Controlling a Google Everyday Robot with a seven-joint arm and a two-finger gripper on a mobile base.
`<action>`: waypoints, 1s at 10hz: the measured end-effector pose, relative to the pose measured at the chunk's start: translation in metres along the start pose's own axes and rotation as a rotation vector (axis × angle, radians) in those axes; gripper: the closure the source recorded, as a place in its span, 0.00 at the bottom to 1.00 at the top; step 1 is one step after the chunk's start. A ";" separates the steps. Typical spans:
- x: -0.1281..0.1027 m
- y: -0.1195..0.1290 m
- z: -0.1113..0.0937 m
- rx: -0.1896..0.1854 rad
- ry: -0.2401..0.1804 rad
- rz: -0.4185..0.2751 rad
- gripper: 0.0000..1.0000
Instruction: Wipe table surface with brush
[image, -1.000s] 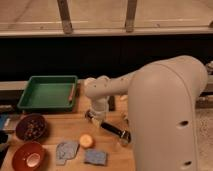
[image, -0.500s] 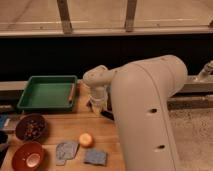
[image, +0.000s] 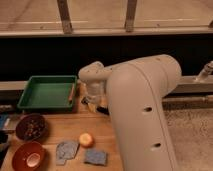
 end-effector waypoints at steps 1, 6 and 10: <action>0.002 0.019 -0.001 0.005 -0.001 -0.023 1.00; 0.035 0.074 0.009 0.005 0.005 -0.012 1.00; 0.057 0.032 0.014 -0.004 0.017 0.093 1.00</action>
